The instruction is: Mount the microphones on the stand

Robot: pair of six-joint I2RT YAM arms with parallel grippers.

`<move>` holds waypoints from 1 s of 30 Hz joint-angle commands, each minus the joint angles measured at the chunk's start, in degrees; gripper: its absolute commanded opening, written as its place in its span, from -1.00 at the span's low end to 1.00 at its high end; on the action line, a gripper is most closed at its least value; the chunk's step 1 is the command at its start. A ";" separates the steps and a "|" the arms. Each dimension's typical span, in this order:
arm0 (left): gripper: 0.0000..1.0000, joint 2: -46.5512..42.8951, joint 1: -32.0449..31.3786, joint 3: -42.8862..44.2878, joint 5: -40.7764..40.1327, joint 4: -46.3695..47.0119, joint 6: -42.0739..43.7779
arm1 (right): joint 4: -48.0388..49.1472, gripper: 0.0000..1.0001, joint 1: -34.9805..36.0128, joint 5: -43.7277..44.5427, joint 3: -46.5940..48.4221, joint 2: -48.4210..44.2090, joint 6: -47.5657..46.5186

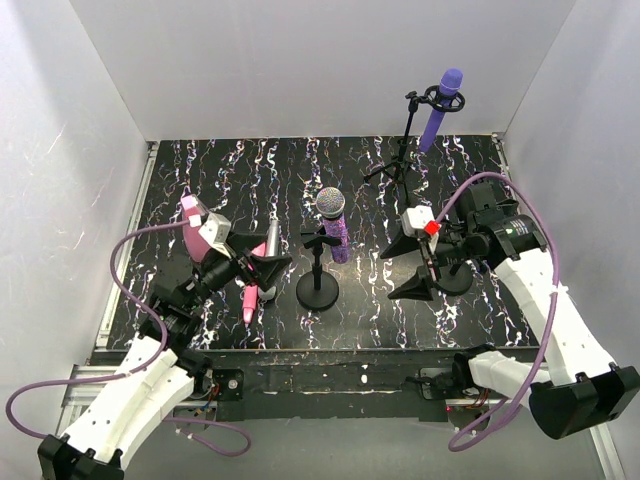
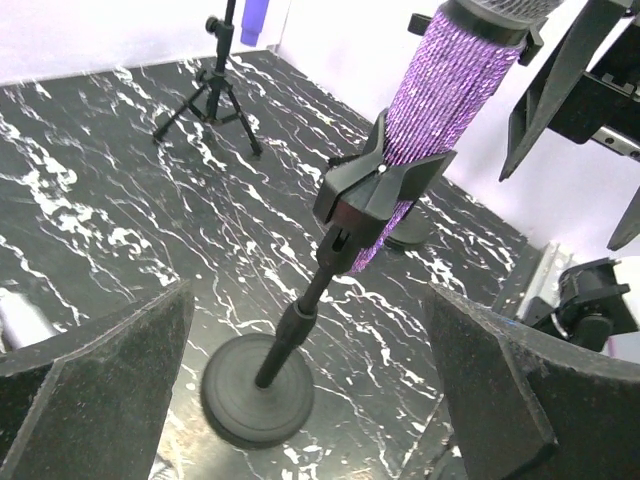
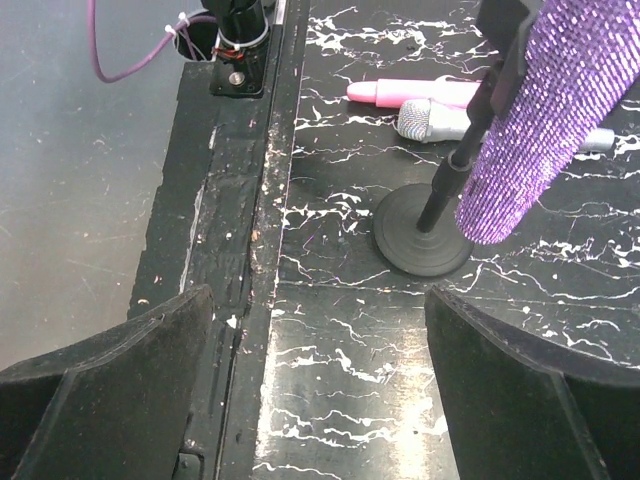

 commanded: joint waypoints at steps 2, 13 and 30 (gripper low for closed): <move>0.97 0.62 0.01 -4.73 -0.98 6.48 -9.31 | 0.66 0.85 -3.87 -6.43 -2.48 -1.22 -1.47; 0.92 8.09 -4.02 -9.39 -0.09 16.59 -3.70 | 1.46 0.85 -6.43 -9.33 -3.97 -1.75 -1.47; 0.96 29.09 -13.52 -12.39 -4.85 40.14 13.36 | 1.90 0.85 -7.48 -10.48 -4.59 -1.04 -1.91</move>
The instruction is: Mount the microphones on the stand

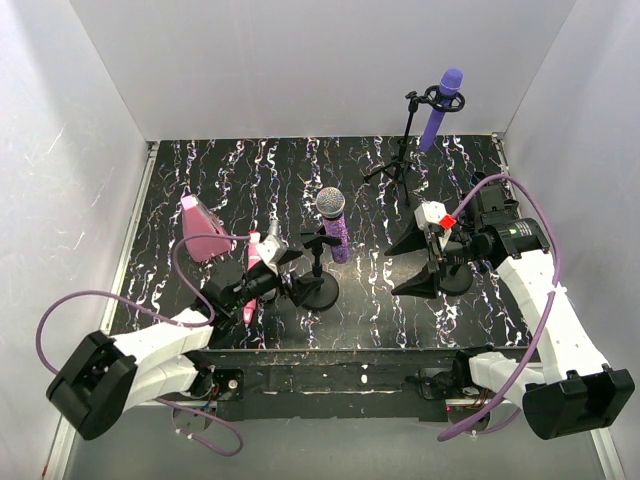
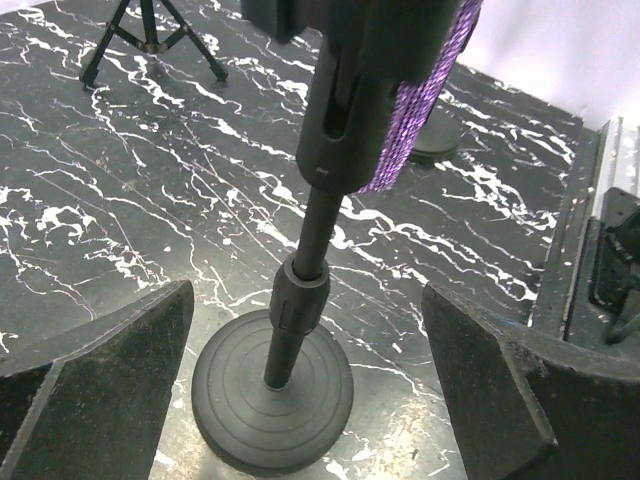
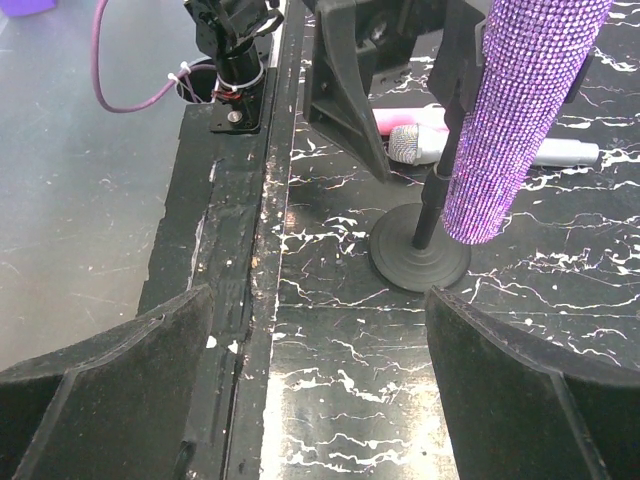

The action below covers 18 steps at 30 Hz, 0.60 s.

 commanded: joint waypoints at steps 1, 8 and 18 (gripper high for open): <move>0.96 4.92 -0.43 1.74 -0.41 7.00 4.27 | 0.74 0.85 -0.38 -2.21 -0.41 -0.37 -0.66; 0.78 10.11 -0.52 5.43 -0.50 9.30 4.45 | 0.91 0.85 -0.56 -2.30 -0.68 -0.37 -0.66; -0.10 11.26 -0.52 7.89 0.82 7.54 4.88 | 0.83 0.85 -0.73 -2.30 -0.77 -0.45 -0.58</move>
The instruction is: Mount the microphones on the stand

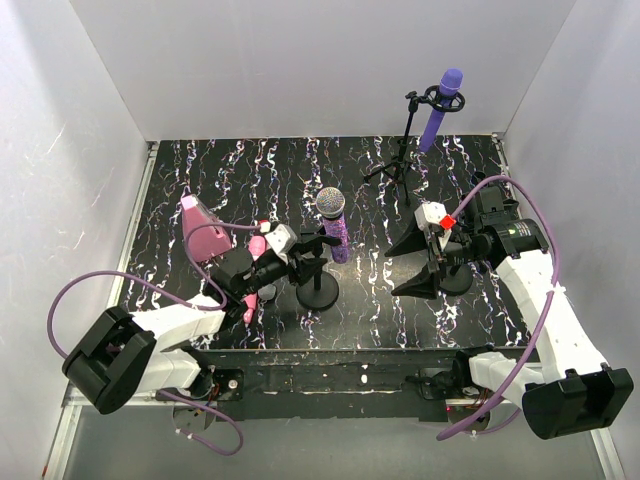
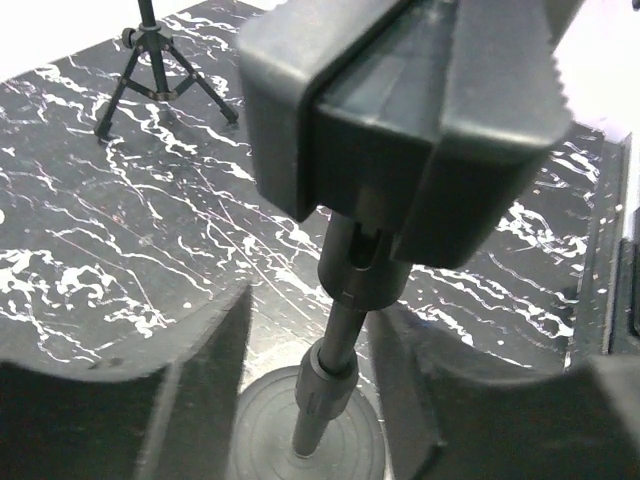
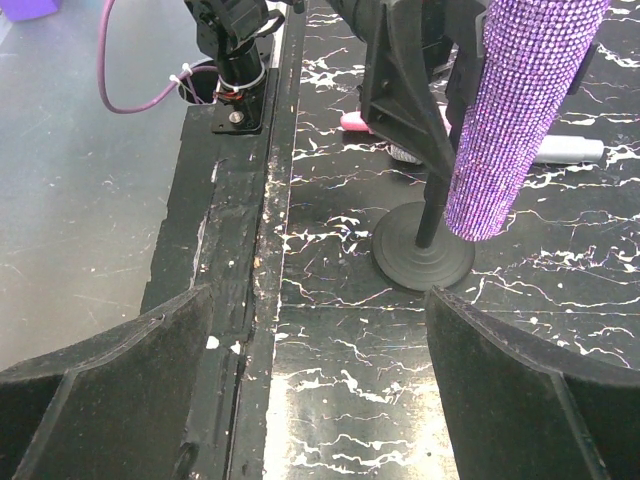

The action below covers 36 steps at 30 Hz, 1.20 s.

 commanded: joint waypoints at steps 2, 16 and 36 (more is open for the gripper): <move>-0.46 -0.52 -0.13 2.52 0.62 -0.79 1.96 | 0.57 0.85 -0.36 -1.93 0.06 -0.41 -0.53; -1.00 7.29 8.30 12.78 0.88 1.92 -0.24 | 0.30 0.85 -0.89 -2.02 -0.02 -1.02 -0.53; -1.00 44.56 16.57 56.64 1.24 0.62 3.98 | -0.67 0.85 -2.29 -2.19 0.33 -1.29 -1.41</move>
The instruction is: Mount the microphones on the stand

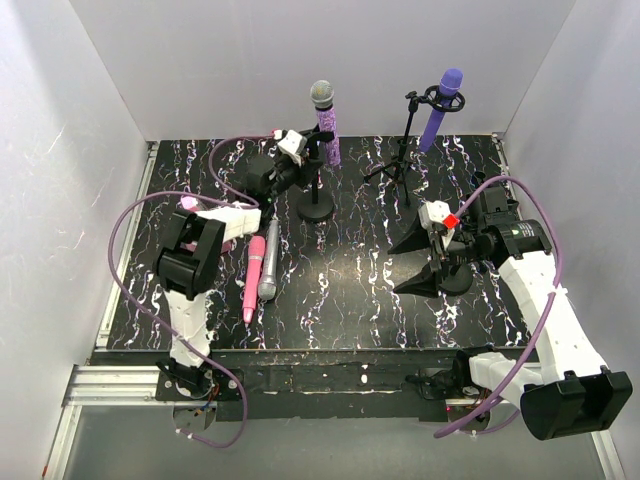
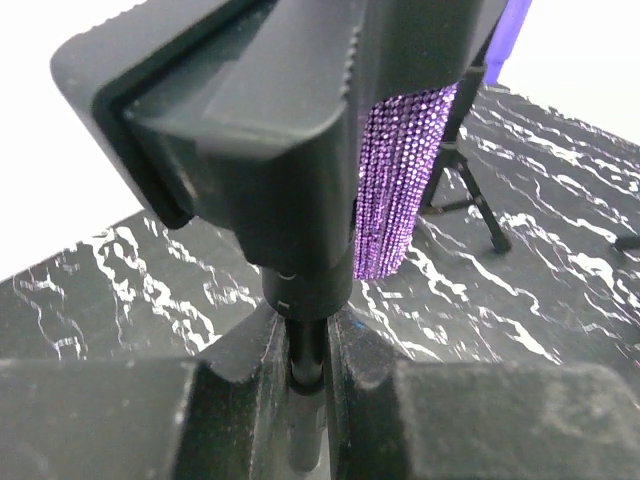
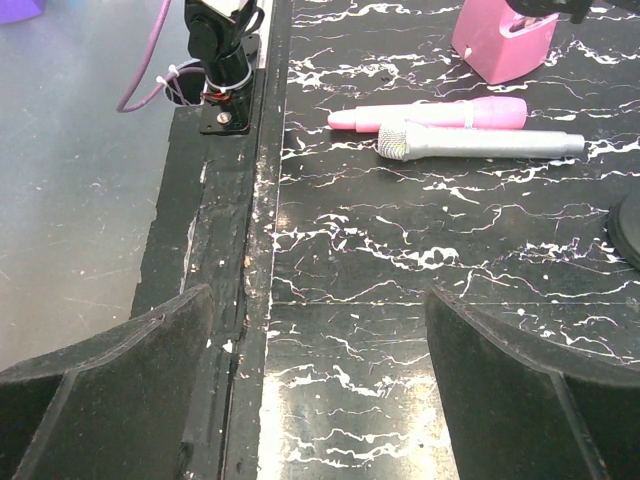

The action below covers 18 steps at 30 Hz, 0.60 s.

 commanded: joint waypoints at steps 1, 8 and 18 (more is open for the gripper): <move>-1.00 1.92 0.70 9.81 -0.83 4.09 1.60 | -0.64 0.85 -0.81 -2.20 0.18 -0.85 -1.06; -1.00 9.04 1.32 19.31 -1.37 1.28 1.69 | -0.47 0.86 -1.77 -2.81 -0.70 -1.47 -0.80; -0.05 6.42 1.41 12.48 1.79 0.48 1.95 | -0.03 0.86 -2.92 -3.07 -1.41 -2.17 -0.54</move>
